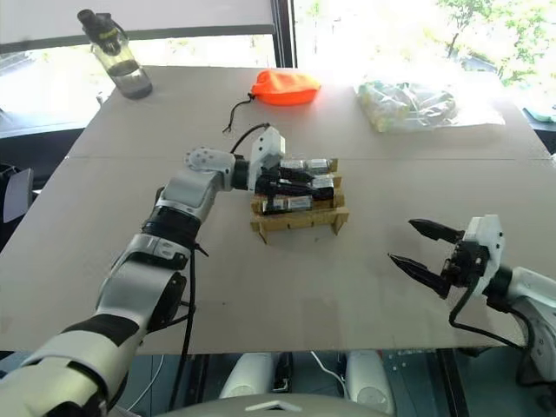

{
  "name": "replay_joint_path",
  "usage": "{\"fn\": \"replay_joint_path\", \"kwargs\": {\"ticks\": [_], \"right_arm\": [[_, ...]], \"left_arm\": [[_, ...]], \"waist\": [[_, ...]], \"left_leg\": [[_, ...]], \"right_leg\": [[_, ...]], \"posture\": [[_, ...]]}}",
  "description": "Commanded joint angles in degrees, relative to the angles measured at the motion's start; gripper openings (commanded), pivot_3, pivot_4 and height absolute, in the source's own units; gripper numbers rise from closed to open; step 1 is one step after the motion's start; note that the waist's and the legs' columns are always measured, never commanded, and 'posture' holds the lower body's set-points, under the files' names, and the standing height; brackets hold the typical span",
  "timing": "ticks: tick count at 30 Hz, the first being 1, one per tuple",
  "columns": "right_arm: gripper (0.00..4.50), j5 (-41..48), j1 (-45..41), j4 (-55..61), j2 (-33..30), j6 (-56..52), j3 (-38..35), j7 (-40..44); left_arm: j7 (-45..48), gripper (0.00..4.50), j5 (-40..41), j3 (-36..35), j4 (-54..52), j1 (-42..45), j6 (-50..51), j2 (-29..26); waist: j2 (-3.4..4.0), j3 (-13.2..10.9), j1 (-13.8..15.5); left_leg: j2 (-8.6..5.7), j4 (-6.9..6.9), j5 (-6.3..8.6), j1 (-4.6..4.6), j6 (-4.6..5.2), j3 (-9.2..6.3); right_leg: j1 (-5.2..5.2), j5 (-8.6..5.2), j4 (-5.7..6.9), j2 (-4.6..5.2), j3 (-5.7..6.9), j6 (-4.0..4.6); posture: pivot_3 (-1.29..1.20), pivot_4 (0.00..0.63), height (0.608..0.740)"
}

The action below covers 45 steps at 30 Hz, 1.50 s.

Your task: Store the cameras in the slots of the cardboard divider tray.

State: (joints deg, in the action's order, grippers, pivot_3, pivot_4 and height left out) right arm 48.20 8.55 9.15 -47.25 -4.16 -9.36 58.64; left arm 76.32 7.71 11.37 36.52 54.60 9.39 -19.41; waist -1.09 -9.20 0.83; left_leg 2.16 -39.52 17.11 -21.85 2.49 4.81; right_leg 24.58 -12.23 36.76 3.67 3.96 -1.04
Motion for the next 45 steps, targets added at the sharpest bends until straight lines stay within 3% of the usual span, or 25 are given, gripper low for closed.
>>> {"fn": "replay_joint_path", "kwargs": {"ticks": [1, 13, 21, 29, 30, 34, 37, 42, 45], "right_arm": [[4.48, 1.44, 0.77, 2.10, 0.85, -1.31, -3.98, 3.58], [4.48, -2.93, -0.79, 0.62, 4.19, -1.85, -6.42, 6.88], [4.48, -4.31, -1.04, 0.43, 5.77, -1.99, -7.87, 6.63], [4.50, -5.24, -1.60, 0.27, 6.53, -1.94, -7.89, 6.62], [4.50, -5.29, -1.70, 0.26, 6.62, -1.98, -7.84, 6.58], [4.50, -5.60, -1.50, 0.42, 6.85, -2.00, -7.85, 6.70], [4.50, -6.57, -1.02, 0.08, 7.06, -1.48, -7.57, 7.01], [4.50, -9.96, -3.67, -4.73, 8.97, 1.08, -6.67, 6.21], [4.50, -10.51, -7.72, -8.56, 11.15, 1.91, -7.42, 4.19]], "left_arm": [[-0.36, 0.67, 0.24, 0.07, -3.90, -0.25, 0.11, 0.03], [-3.40, 0.67, -2.02, 1.00, -3.29, -0.99, -2.34, 0.90], [-1.96, 0.67, -1.25, 1.65, -6.62, -2.56, 2.04, 0.82], [-2.78, 4.30, -0.44, 0.94, -9.18, -3.83, 4.96, 0.53], [-3.17, 4.46, -0.12, 0.59, -9.79, -3.86, 5.27, 0.55], [-4.62, 4.46, 2.83, -2.04, -15.93, -5.22, 7.74, -0.54], [-5.87, 4.46, 7.63, -5.97, -26.32, -9.41, 12.47, -2.94], [-13.69, 4.46, 20.73, -18.68, -47.14, -22.88, 23.04, -5.94], [-20.68, 4.46, 22.50, -25.41, -56.31, -33.72, 24.37, -6.75]], "waist": [[0.00, 0.00, 0.03], [0.00, 0.00, 0.05], [0.00, 0.01, 0.09], [0.00, 0.01, 0.06], [0.00, 0.01, 0.06], [0.00, 0.01, 0.04], [0.02, 0.01, -0.18], [0.07, 0.04, -0.48], [0.09, 0.05, -0.43]], "left_leg": [[0.00, 0.00, 0.00, -0.01, 0.00, -0.01], [-0.02, 0.00, 0.01, 0.00, 0.01, -0.02], [-0.02, -0.01, 0.01, 0.00, 0.01, -0.04], [-0.02, -0.01, 0.00, 0.01, 0.01, -0.04], [-0.02, -0.01, 0.00, 0.01, 0.01, -0.05], [-0.01, -0.01, 0.00, 0.01, 0.01, -0.06], [0.03, 0.02, 0.01, 0.02, 0.01, -0.04], [0.19, 0.07, 0.00, 0.08, 0.00, -0.07], [0.21, 0.00, -0.01, 0.10, -0.01, -0.07]], "right_leg": [[0.00, 0.00, 0.00, 0.00, 0.02, 0.00], [0.00, 0.00, 0.00, 0.00, 0.01, 0.00], [-0.01, 0.00, 0.01, 0.00, 0.02, 0.00], [-0.01, 0.00, 0.02, 0.00, 0.02, 0.00], [-0.01, 0.00, 0.03, 0.00, 0.02, 0.00], [0.00, 0.00, 0.03, 0.00, 0.01, 0.00], [0.00, 0.00, 0.02, 0.00, -0.02, 0.00], [0.00, 0.00, 0.07, 0.04, -0.13, 0.01], [-0.04, 0.00, 0.10, 0.09, -0.20, 0.01]], "posture": [[0.00, 0.150, 0.740], [0.00, 0.150, 0.740], [0.00, 0.150, 0.740], [0.00, 0.150, 0.740], [0.00, 0.150, 0.740], [0.00, 0.150, 0.740], [0.00, 0.150, 0.740], [0.00, 0.150, 0.740], [0.00, 0.150, 0.740]]}}
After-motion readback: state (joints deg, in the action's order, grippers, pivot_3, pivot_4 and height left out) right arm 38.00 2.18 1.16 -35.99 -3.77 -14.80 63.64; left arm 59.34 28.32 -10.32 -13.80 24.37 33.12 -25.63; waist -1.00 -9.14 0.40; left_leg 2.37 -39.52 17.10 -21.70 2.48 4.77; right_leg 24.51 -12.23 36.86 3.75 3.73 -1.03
